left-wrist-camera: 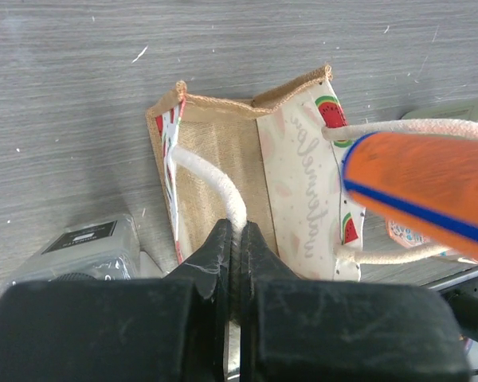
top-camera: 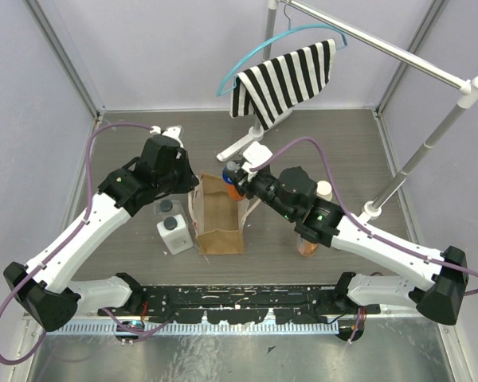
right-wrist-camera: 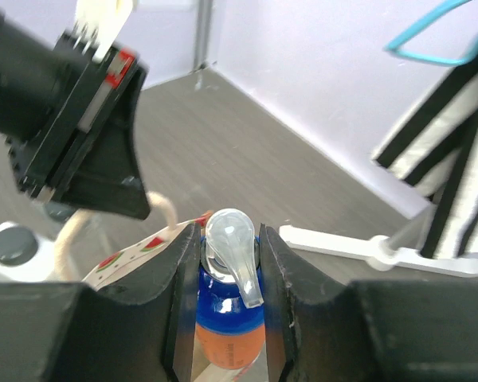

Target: Take the personal care products out of the canvas bag

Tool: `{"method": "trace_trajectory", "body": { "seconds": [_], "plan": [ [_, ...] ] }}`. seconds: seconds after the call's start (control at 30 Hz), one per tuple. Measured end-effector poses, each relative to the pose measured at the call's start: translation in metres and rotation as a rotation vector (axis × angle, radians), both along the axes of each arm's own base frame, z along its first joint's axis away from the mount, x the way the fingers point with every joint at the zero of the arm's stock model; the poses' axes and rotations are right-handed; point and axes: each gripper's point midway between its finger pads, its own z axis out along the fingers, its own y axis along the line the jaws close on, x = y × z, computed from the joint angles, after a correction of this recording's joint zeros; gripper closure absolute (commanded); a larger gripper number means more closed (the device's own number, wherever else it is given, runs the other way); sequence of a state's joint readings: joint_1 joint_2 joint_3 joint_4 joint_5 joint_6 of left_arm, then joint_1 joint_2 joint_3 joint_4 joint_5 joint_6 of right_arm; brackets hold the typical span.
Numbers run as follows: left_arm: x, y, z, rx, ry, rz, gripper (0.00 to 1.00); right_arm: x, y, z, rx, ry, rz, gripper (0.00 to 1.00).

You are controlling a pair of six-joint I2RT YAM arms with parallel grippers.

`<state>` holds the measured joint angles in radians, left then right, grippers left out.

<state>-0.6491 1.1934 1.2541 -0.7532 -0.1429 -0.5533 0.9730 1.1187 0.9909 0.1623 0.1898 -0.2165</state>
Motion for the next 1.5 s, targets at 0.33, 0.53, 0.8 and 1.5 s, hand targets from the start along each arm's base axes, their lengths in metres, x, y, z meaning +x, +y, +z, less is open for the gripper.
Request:
{"method": "trace_trajectory", "body": {
  "seconds": [0.33, 0.53, 0.8, 1.5],
  "plan": [
    [-0.009, 0.002, -0.024, -0.002, 0.042, -0.003, 0.93, 0.028, -0.055, 0.035, 0.035, -0.078, -0.208, 0.99],
    [-0.012, 0.003, -0.025, -0.008, 0.044, -0.002, 0.92, 0.048, -0.083, 0.041, 0.033, -0.092, -0.316, 0.99],
    [-0.015, -0.001, -0.027, -0.022, 0.054, -0.019, 0.88, 0.074, -0.123, 0.014, 0.066, -0.053, -0.443, 0.99],
    [-0.022, -0.003, -0.030, -0.020, 0.064, -0.068, 0.30, 0.095, -0.157, -0.133, 0.064, 0.203, -0.557, 0.92]
  ]
}}
